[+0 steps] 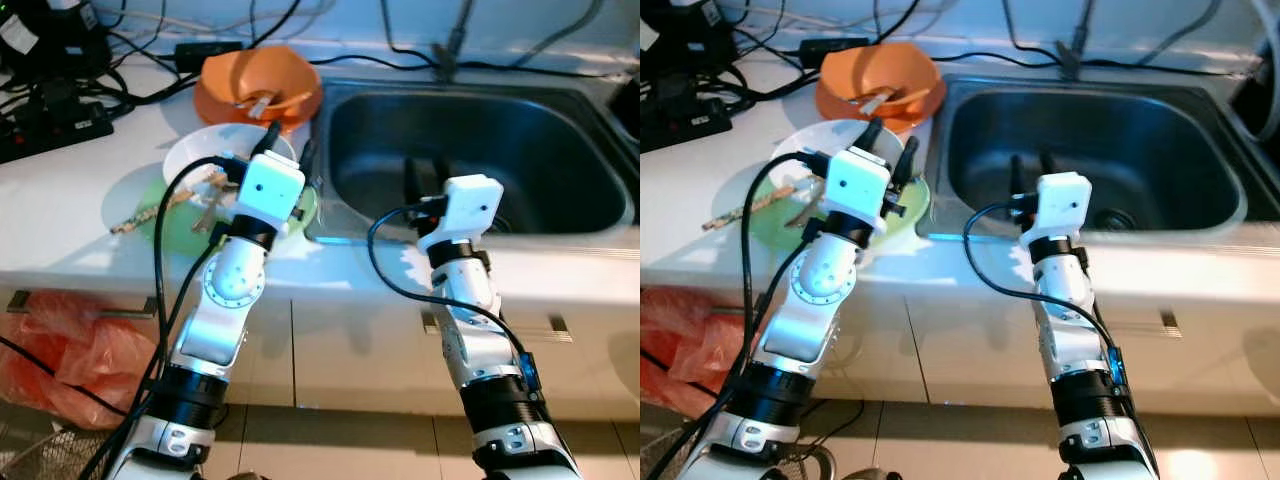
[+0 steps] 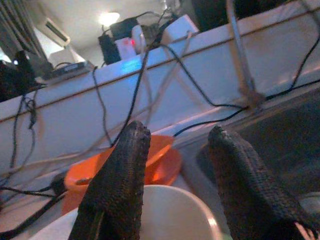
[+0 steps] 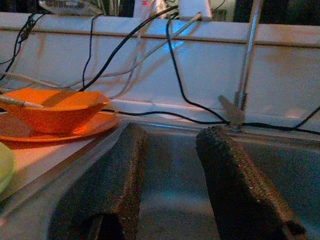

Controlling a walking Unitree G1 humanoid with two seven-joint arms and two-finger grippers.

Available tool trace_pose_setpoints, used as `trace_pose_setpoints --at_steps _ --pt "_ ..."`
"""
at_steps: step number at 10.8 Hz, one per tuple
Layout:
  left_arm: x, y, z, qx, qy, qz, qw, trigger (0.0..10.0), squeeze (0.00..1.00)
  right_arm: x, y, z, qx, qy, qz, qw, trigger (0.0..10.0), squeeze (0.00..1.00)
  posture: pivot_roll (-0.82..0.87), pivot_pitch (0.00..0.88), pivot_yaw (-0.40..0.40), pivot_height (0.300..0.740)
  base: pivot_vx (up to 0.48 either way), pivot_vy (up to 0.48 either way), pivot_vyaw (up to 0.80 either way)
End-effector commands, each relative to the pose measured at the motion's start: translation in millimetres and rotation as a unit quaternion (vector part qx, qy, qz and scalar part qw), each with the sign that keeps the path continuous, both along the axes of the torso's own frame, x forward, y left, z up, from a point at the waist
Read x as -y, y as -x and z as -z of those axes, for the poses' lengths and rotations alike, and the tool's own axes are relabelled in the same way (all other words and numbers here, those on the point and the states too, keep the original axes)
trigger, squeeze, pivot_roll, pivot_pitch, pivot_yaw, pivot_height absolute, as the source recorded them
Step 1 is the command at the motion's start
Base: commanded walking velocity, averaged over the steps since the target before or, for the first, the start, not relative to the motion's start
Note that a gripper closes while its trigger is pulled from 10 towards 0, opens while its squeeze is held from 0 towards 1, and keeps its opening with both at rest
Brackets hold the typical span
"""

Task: Kitchen organization

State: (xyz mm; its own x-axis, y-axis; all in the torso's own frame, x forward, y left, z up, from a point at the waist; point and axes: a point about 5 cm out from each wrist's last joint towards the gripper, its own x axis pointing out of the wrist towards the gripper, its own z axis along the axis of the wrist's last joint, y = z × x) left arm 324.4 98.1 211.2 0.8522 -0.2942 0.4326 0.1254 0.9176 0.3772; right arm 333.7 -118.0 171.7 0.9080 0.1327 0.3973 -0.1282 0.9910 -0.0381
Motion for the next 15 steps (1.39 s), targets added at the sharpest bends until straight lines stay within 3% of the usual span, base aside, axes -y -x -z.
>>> trace_pose_setpoints --at_steps 1,5,11,13,15 --pt "2.8 0.6 -5.2 0.011 0.002 0.003 1.000 10.0 0.00 4.5 0.6 0.5 0.000 -0.002 0.005 1.000 10.0 0.00 0.03 0.077 -0.019 0.740 0.394 0.000 0.00" --pt "3.8 1.5 -5.2 0.012 0.003 0.008 1.000 10.0 0.00 4.3 1.0 0.8 0.000 -0.003 0.005 1.000 10.0 0.00 0.03 0.077 -0.019 0.740 0.358 0.000 0.00" --pt "11.2 8.5 -18.8 0.035 0.002 0.038 0.999 10.0 0.00 3.5 1.8 2.0 -0.001 0.001 0.001 1.000 10.0 0.00 0.02 0.079 -0.020 0.740 0.000 0.000 0.00" --pt "17.0 20.3 -41.1 0.059 -0.032 0.072 0.995 10.0 0.00 3.6 1.7 2.8 -0.004 -0.003 0.000 1.000 10.0 0.00 0.02 0.079 -0.020 0.740 0.000 0.000 0.00" --pt "18.5 31.2 -46.1 0.046 -0.065 0.102 0.992 10.0 0.00 1.9 1.9 4.4 -0.007 -0.006 -0.003 1.000 10.0 0.00 0.05 0.087 -0.029 0.740 0.000 0.000 0.00"
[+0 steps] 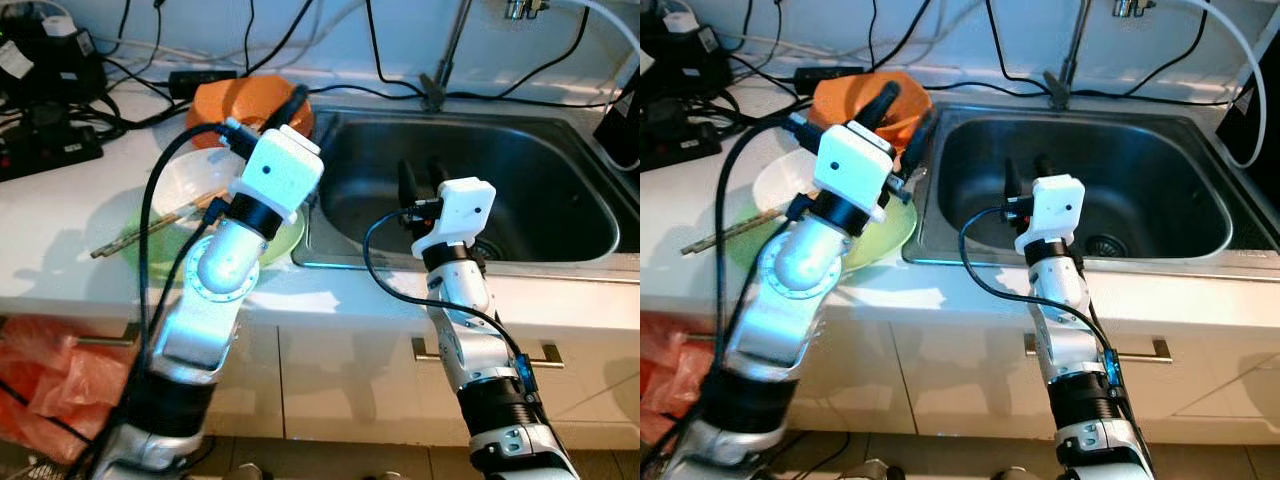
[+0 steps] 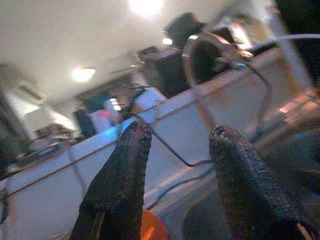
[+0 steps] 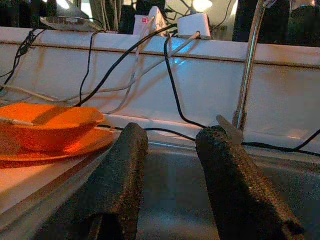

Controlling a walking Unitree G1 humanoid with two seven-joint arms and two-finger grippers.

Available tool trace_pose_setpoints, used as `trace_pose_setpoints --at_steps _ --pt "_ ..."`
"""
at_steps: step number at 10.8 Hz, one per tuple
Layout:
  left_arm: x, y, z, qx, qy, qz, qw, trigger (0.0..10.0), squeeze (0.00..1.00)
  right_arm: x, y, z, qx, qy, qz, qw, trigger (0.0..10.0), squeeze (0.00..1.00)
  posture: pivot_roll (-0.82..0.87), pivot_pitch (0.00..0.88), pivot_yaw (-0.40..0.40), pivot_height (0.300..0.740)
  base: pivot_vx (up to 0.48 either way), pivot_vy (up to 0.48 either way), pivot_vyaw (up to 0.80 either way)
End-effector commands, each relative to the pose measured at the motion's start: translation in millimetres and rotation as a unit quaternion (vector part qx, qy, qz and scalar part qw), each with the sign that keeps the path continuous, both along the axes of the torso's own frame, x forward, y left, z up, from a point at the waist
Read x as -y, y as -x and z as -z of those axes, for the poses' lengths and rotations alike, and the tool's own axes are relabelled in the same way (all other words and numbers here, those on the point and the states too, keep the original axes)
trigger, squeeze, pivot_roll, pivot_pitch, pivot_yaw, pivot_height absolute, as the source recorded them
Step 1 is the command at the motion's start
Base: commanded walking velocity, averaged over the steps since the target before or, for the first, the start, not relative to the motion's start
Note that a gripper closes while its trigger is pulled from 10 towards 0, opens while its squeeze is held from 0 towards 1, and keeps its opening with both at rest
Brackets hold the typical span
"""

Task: Kitchen organization

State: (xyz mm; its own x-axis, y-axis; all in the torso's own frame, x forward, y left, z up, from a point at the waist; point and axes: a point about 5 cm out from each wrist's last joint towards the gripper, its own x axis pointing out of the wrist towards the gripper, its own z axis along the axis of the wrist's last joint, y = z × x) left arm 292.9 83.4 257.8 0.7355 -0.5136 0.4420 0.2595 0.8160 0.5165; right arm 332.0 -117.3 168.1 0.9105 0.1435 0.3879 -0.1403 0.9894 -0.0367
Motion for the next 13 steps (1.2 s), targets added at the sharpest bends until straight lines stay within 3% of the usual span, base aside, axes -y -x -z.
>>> trace_pose_setpoints --at_steps 1,2,5,7,9,13 --pt "4.2 5.0 0.0 -0.012 -0.012 0.021 1.000 10.0 0.00 0.9 -0.1 1.3 -0.004 -0.007 -0.001 1.000 10.0 0.00 0.06 0.089 -0.032 0.740 0.000 0.000 0.00" --pt "-0.9 7.4 9.2 -0.036 -0.030 0.021 0.999 10.0 0.00 -0.9 -0.9 2.7 -0.008 -0.008 -0.005 1.000 10.0 0.00 0.06 0.089 -0.035 0.740 0.000 0.000 0.00" --pt "-20.6 6.5 46.1 -0.085 0.000 -0.044 0.995 10.0 0.00 0.3 -1.8 4.5 -0.012 -0.010 -0.004 1.000 10.0 0.00 0.07 0.091 -0.035 0.740 0.000 0.000 0.00" --pt "-14.5 5.0 36.0 -0.064 0.030 -0.050 0.996 10.0 0.00 0.4 -1.5 3.8 -0.011 -0.008 -0.002 1.000 10.0 0.00 0.06 0.094 -0.034 0.740 0.000 0.000 0.00" --pt "-12.8 3.4 31.1 -0.045 0.027 -0.057 0.997 10.0 0.00 1.9 -1.1 2.6 -0.005 -0.003 0.001 1.000 10.0 0.00 0.06 0.094 -0.034 0.740 0.000 0.000 0.36" --pt "-12.2 3.0 26.0 -0.026 0.028 -0.064 0.997 10.0 0.00 0.5 -0.5 2.2 -0.005 -0.007 -0.003 1.000 10.0 0.00 0.05 0.094 -0.035 0.740 0.000 -0.096 -0.18"
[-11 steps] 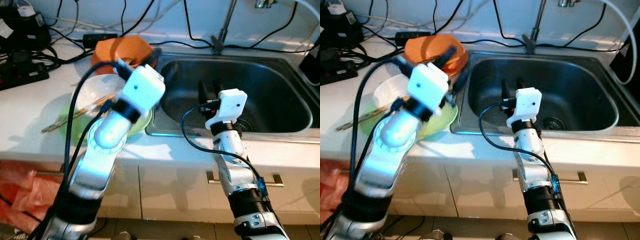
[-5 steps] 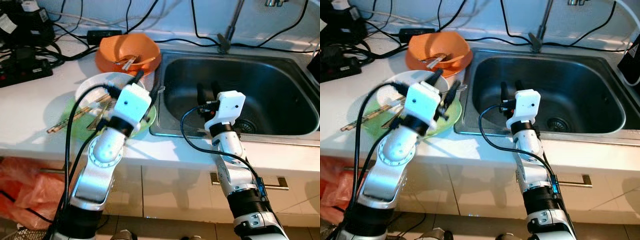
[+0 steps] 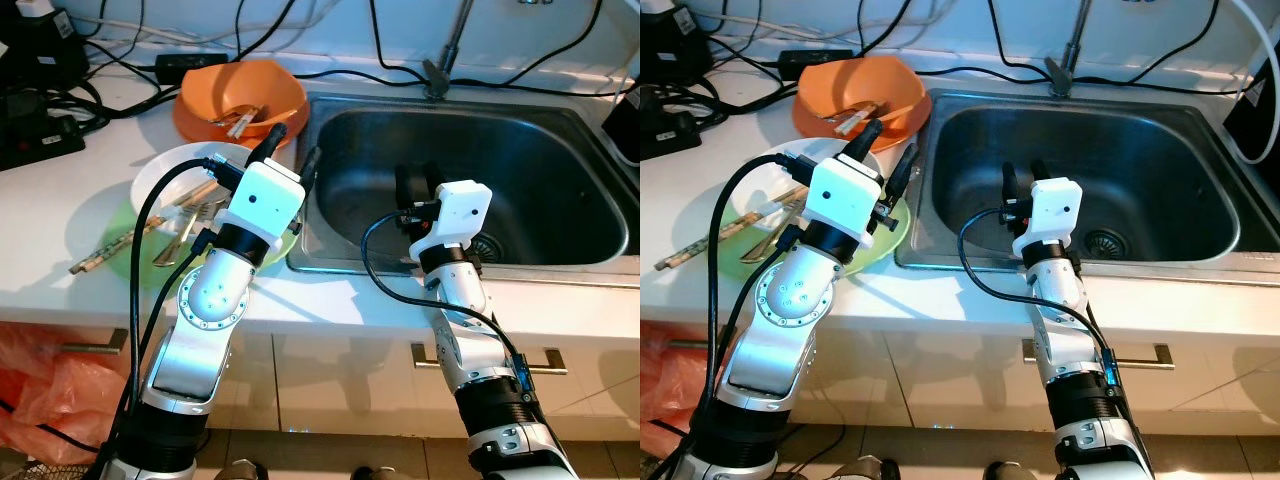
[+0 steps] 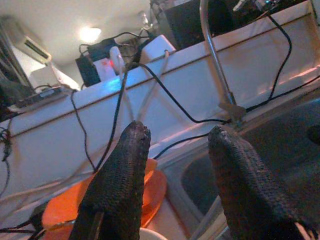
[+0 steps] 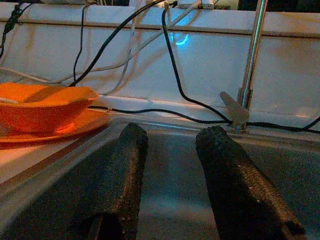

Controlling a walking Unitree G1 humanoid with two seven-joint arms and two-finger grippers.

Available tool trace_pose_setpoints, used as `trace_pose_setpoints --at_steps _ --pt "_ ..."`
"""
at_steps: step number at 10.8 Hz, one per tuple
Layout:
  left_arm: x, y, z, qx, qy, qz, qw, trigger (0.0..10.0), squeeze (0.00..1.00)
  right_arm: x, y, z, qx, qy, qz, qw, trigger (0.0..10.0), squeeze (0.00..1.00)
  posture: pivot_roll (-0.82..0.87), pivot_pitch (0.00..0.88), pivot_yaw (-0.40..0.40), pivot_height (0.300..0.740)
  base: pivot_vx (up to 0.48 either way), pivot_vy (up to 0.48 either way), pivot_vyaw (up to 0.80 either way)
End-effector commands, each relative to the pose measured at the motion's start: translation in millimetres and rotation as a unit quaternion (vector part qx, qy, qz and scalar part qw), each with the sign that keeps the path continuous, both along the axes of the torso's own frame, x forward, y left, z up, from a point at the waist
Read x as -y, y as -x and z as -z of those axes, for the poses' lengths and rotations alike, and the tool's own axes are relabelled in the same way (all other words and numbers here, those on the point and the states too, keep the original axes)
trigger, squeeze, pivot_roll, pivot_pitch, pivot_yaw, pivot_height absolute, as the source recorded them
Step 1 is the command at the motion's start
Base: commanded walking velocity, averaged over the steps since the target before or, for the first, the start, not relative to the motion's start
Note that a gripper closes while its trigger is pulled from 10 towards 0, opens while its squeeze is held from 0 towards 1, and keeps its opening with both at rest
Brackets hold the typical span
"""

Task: Kitchen organization

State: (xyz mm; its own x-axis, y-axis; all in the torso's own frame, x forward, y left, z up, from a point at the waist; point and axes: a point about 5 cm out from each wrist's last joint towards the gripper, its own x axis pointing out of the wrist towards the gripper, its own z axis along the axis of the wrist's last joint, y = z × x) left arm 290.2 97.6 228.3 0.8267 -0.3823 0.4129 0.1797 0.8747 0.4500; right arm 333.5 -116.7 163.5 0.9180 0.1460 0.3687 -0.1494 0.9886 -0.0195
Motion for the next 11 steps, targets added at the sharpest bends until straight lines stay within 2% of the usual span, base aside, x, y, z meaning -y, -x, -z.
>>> trace_pose_setpoints --at_steps 1,5,8,11 --pt "2.3 -0.1 -3.8 0.012 -0.003 0.002 1.000 10.0 0.00 1.4 1.0 -2.5 0.007 0.003 0.002 1.000 10.0 0.00 0.05 0.094 -0.035 0.740 0.000 -0.382 0.00" --pt "2.9 -1.1 -5.9 0.019 -0.004 -0.001 1.000 10.0 0.00 1.4 0.8 -2.6 0.008 0.001 0.001 1.000 10.0 0.00 0.05 0.093 -0.037 0.740 0.000 -0.419 0.74" --pt "3.3 -1.4 -8.0 0.023 -0.002 0.000 1.000 10.0 0.00 1.4 1.2 -2.6 0.008 -0.002 0.000 1.000 10.0 0.00 0.05 0.093 -0.037 0.740 0.000 -0.428 0.00" --pt "1.4 -1.3 -12.7 0.035 0.008 -0.003 0.999 10.0 0.00 0.3 1.3 -2.8 0.008 0.003 -0.004 1.000 10.0 0.00 0.05 0.093 -0.037 0.740 0.000 0.000 0.17"
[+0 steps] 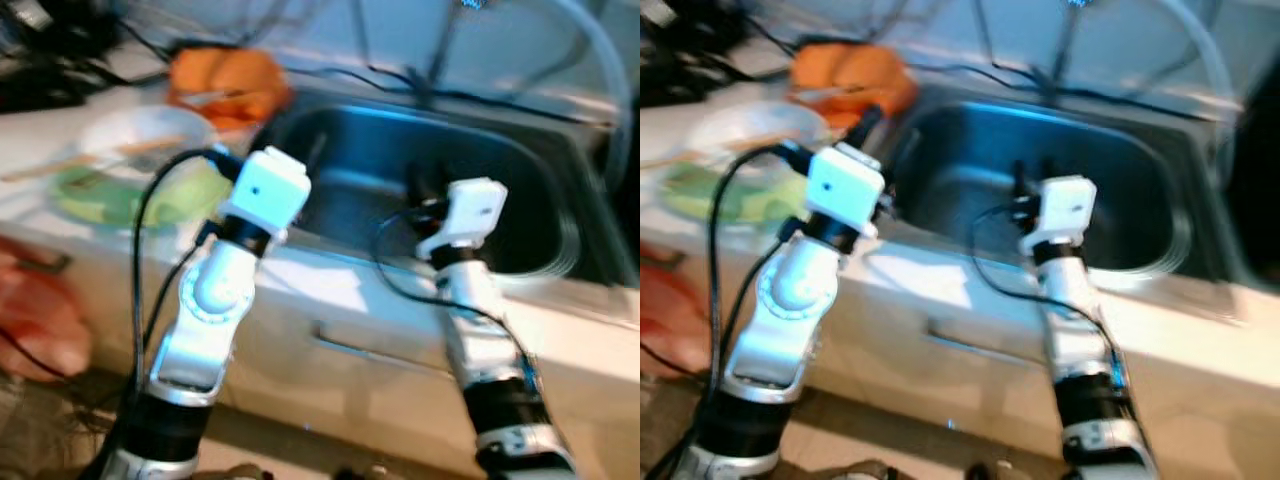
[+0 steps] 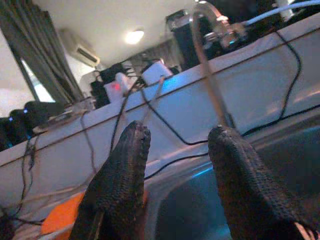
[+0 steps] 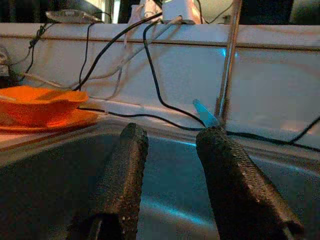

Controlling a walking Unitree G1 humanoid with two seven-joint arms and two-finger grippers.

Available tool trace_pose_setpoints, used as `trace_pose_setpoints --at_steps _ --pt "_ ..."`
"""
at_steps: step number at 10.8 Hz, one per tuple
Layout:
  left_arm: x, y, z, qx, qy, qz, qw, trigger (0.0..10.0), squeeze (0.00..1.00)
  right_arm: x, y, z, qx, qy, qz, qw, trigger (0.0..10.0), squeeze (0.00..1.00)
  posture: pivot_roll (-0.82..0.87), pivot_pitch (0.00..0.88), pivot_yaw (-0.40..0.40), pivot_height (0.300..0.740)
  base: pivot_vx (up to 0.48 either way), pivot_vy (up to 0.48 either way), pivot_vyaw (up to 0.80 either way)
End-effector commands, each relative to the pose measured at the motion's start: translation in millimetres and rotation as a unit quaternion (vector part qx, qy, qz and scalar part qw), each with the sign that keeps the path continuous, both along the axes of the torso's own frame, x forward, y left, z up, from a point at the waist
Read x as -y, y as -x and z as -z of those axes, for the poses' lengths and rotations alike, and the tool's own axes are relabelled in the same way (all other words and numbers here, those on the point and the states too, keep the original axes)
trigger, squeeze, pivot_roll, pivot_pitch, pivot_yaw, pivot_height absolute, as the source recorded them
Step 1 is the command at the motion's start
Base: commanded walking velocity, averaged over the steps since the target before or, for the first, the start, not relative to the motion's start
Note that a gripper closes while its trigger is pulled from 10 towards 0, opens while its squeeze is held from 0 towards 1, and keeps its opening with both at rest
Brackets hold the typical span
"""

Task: Kitchen organization

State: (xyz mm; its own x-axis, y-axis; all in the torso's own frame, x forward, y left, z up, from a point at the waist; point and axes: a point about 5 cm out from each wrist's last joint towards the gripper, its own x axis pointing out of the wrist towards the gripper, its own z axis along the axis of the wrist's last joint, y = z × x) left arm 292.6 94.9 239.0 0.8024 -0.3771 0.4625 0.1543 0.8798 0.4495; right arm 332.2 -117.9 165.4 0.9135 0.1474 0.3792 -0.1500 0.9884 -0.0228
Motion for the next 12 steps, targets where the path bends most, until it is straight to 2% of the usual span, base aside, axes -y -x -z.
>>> trace_pose_setpoints --at_steps 1,8,10,12 --pt "-1.8 2.0 -7.6 0.015 0.005 -0.002 1.000 10.0 0.00 -1.2 0.1 -1.0 0.003 0.003 -0.006 1.000 10.0 0.00 0.05 0.091 -0.040 0.740 0.000 0.000 0.00" --pt "-8.6 1.6 1.4 -0.014 0.028 -0.006 0.999 10.0 0.00 -1.9 -0.1 -2.1 0.002 -0.002 -0.009 1.000 10.0 0.00 0.05 0.091 -0.040 0.740 0.000 0.000 0.00" --pt "-9.1 2.4 1.4 -0.015 0.029 -0.006 0.999 10.0 0.00 -4.4 0.0 -12.3 0.019 -0.007 -0.016 1.000 10.0 0.00 0.05 0.096 -0.041 0.740 -0.131 0.276 0.00" --pt "-8.1 3.8 1.5 -0.012 0.022 -0.004 1.000 10.0 0.00 -4.5 0.4 -8.1 0.013 -0.006 -0.017 1.000 10.0 0.00 0.05 0.096 -0.041 0.740 -0.276 0.255 0.00"
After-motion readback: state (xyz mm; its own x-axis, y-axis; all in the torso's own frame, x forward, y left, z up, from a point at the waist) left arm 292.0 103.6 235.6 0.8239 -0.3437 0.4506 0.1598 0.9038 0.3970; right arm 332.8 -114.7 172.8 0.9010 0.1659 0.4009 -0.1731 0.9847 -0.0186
